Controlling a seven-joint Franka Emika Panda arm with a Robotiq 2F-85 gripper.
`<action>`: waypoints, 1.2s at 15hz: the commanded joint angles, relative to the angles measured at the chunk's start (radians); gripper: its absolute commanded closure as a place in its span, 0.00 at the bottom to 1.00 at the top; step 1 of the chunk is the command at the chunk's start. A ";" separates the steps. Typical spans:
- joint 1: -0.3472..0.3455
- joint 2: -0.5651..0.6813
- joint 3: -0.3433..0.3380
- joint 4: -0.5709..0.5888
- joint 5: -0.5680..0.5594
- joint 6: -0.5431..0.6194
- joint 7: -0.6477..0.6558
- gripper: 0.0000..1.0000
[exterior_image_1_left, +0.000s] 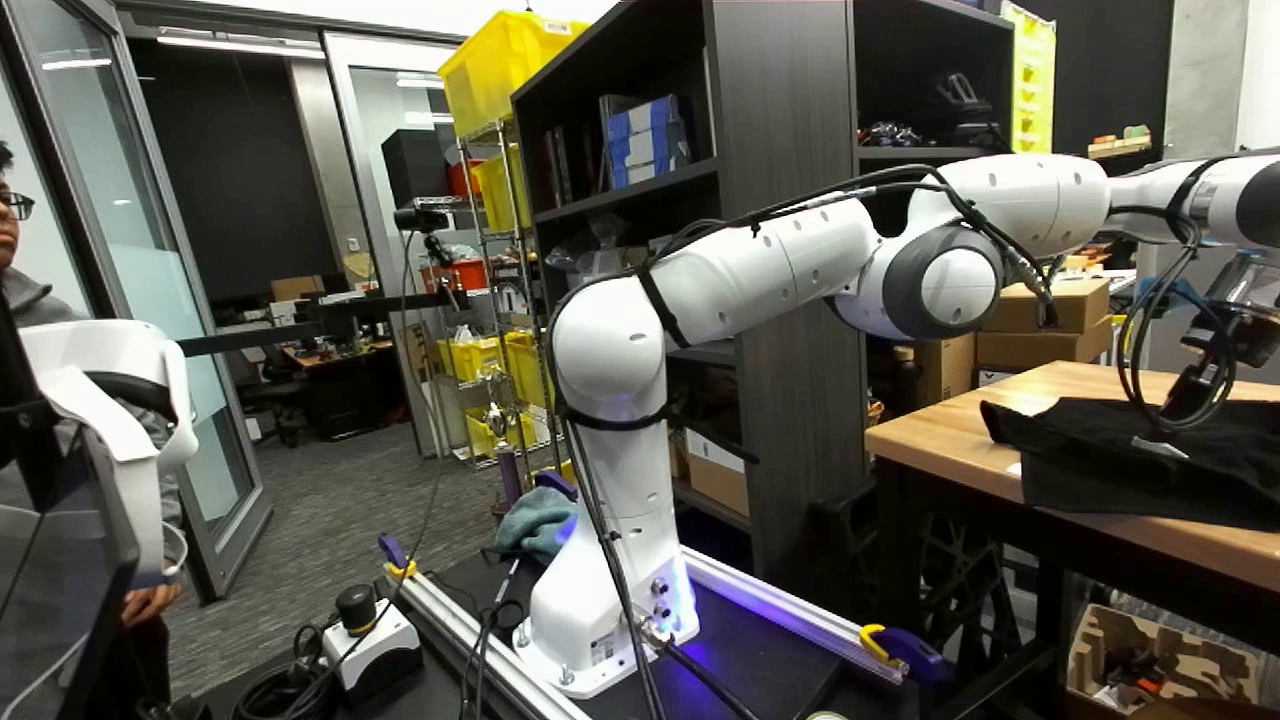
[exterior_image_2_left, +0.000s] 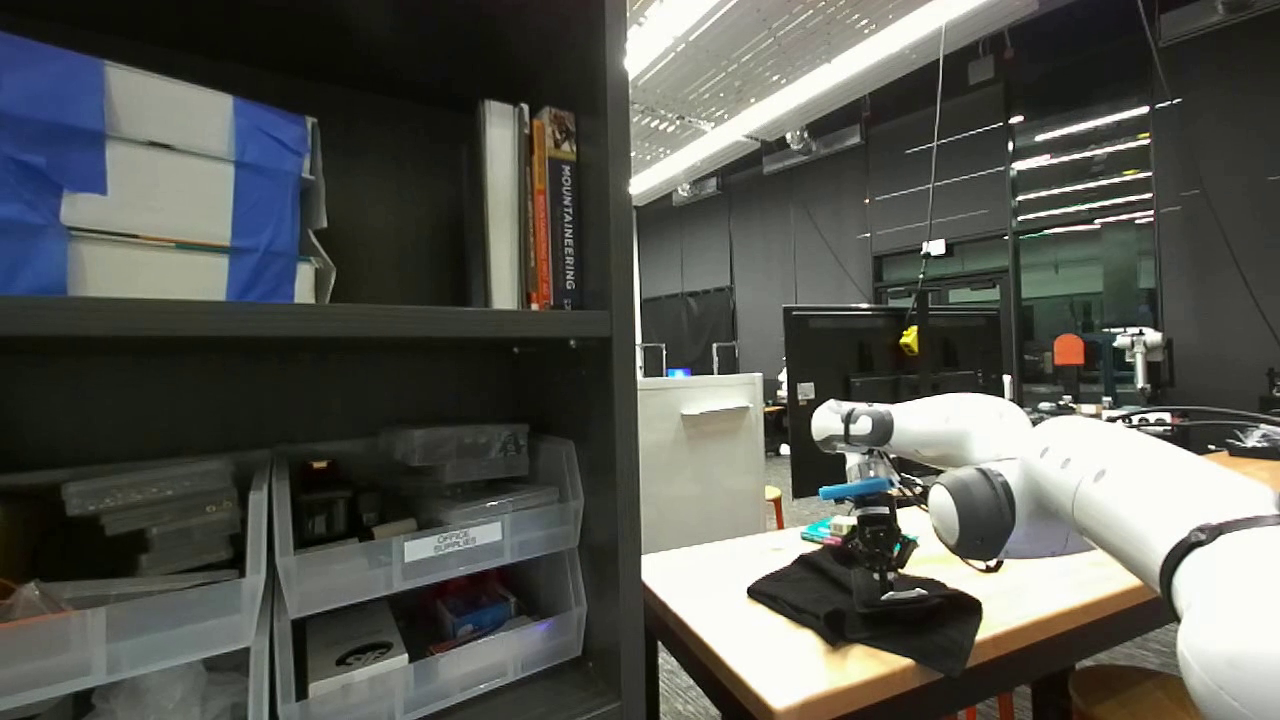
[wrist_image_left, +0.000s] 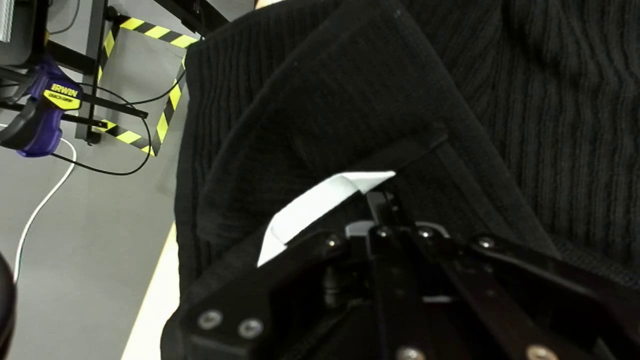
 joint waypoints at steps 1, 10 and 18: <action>-0.022 -0.018 0.032 0.005 0.039 -0.010 0.027 1.00; -0.149 -0.063 0.129 -0.029 0.187 0.024 0.100 0.98; -0.167 -0.080 0.127 -0.013 0.170 0.002 0.123 0.40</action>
